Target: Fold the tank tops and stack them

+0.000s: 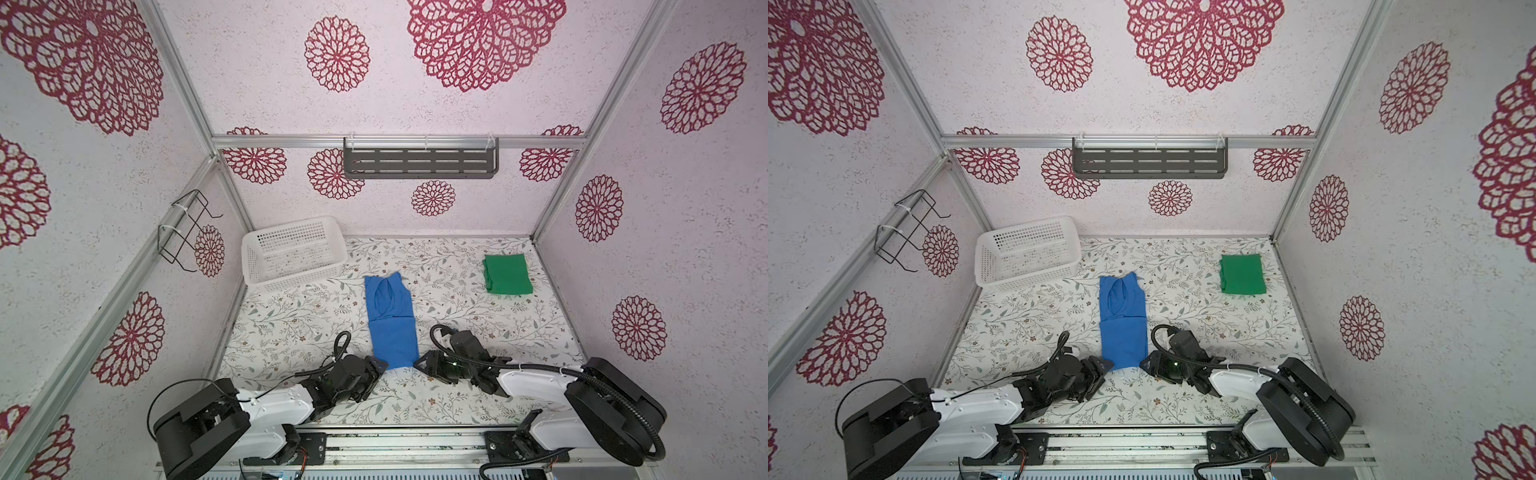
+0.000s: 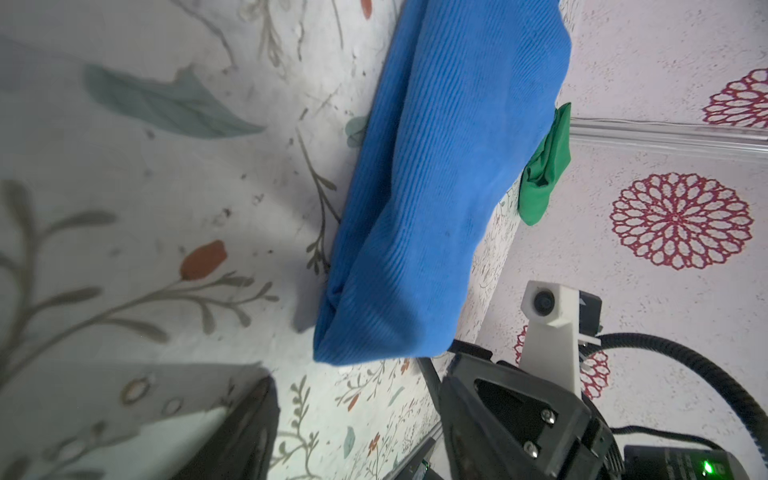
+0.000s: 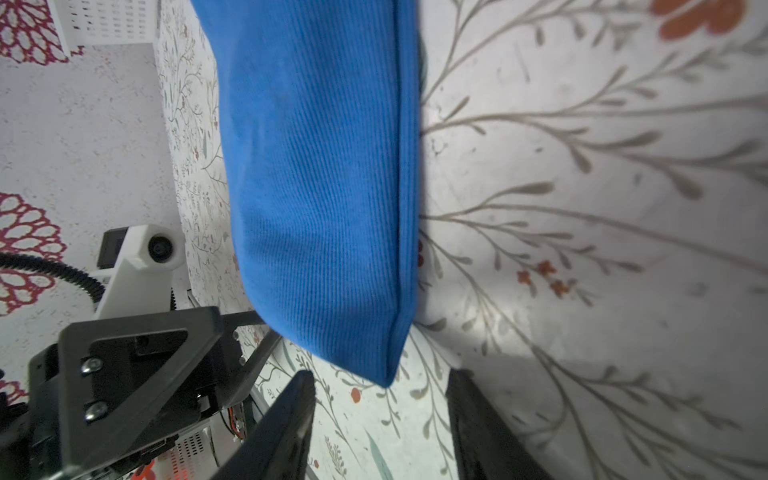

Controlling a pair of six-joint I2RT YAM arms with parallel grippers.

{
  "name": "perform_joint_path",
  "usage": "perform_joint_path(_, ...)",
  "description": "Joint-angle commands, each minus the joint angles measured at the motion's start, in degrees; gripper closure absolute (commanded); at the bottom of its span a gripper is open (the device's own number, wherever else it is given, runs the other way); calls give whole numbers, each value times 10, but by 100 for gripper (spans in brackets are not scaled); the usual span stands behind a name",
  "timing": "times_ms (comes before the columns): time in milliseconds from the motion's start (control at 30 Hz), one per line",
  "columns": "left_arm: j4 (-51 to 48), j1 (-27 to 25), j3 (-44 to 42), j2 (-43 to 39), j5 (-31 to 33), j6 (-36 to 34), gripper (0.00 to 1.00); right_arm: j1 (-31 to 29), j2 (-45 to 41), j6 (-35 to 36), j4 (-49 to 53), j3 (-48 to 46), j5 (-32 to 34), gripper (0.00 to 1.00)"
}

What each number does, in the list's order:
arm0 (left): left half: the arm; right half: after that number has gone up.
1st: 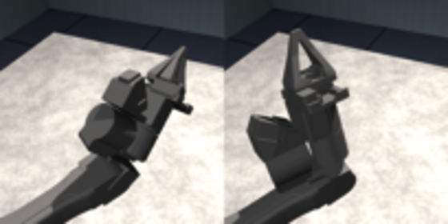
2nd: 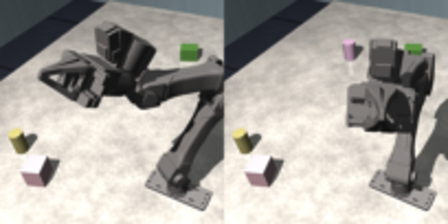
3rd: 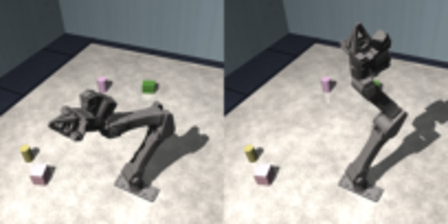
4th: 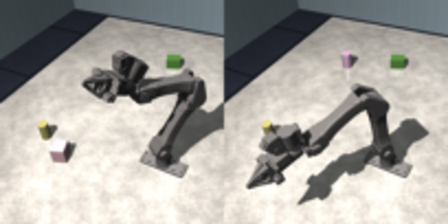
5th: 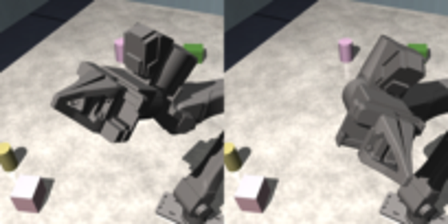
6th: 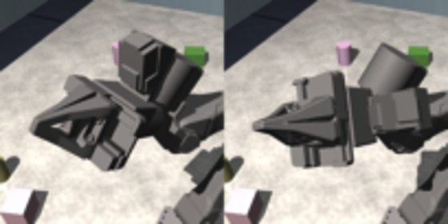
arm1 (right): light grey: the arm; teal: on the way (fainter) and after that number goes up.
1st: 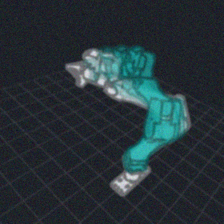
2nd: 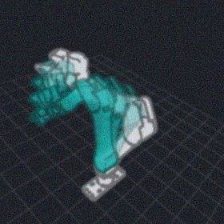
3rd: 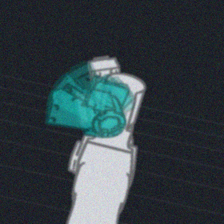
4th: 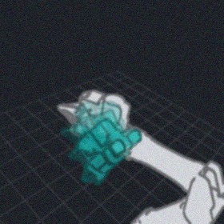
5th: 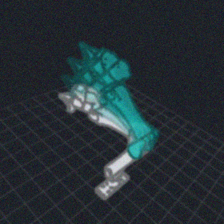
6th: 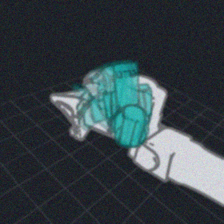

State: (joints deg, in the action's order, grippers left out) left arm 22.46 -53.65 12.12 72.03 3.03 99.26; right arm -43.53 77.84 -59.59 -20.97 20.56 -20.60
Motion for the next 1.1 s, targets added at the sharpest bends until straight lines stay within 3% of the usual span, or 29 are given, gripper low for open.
perform_joint_path(0,7,-10,-19,28,34,40,42,-5,12,-38,-48,-11,22,47)
perform_joint_path(200,-3,-12,-20,32,47,51,56,-10,39,-64,-97,-26,25,50)
perform_joint_path(567,27,-9,-18,62,67,47,56,-18,74,-76,-133,-24,32,53)
perform_joint_path(733,67,-1,0,107,58,33,61,-19,78,-76,-137,-23,36,59)
perform_joint_path(833,116,6,1,144,47,33,69,-21,76,-72,-130,-20,38,65)
perform_joint_path(1000,181,18,-6,179,31,31,100,-20,65,-58,-103,-10,41,83)
perform_joint_path(1067,157,20,-1,169,19,23,100,-20,52,-45,-76,-2,42,92)
